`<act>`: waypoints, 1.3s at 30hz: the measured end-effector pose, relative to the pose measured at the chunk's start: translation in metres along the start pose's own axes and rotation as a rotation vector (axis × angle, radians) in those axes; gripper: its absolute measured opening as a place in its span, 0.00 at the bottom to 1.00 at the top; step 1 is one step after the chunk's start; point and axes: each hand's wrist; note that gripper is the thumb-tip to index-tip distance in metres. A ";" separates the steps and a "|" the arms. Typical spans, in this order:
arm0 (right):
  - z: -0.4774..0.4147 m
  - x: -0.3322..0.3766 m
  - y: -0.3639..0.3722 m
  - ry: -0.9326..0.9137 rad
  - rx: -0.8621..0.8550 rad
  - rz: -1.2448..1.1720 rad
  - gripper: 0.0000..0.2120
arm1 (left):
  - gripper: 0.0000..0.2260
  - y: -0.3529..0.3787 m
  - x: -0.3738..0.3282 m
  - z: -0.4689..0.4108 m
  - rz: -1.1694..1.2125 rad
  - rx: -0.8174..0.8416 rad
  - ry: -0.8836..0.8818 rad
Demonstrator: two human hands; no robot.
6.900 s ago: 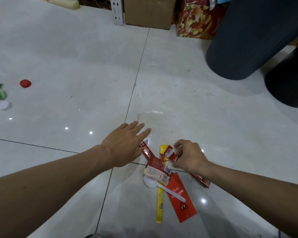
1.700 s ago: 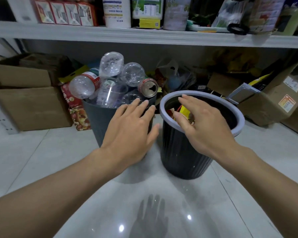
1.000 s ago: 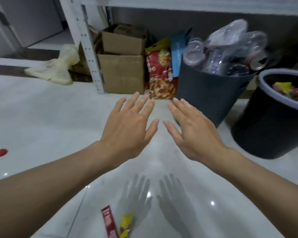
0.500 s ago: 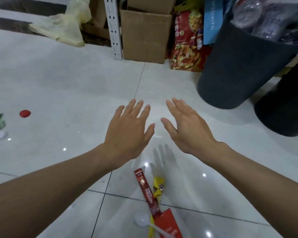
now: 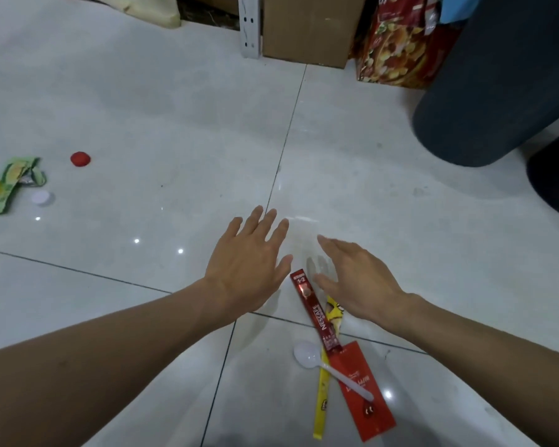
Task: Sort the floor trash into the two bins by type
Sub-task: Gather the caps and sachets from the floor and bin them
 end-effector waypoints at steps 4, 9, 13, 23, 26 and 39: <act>0.006 0.001 0.030 -0.003 0.145 0.054 0.37 | 0.28 0.008 0.002 0.012 -0.006 0.022 0.018; 0.002 0.005 0.047 -0.037 0.156 0.063 0.34 | 0.28 0.013 0.002 0.022 0.004 0.010 0.037; 0.002 0.009 0.055 -0.033 0.113 -0.001 0.23 | 0.28 0.018 0.002 0.028 -0.003 0.014 0.066; -0.001 -0.005 0.053 0.092 -0.086 -0.260 0.14 | 0.28 0.019 0.001 0.030 0.002 0.009 0.092; -0.006 -0.013 0.042 0.164 -0.163 -0.389 0.07 | 0.28 0.019 -0.002 0.029 0.013 0.012 0.106; -0.002 -0.054 -0.013 0.421 -0.408 -0.754 0.07 | 0.29 0.019 -0.052 0.001 0.090 0.058 0.236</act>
Point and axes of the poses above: each hand's wrist, its own z-axis away from the middle knuckle, its own y-axis out of the palm, x = y × z, and after that the axes turned 8 degrees about -z, right-handed
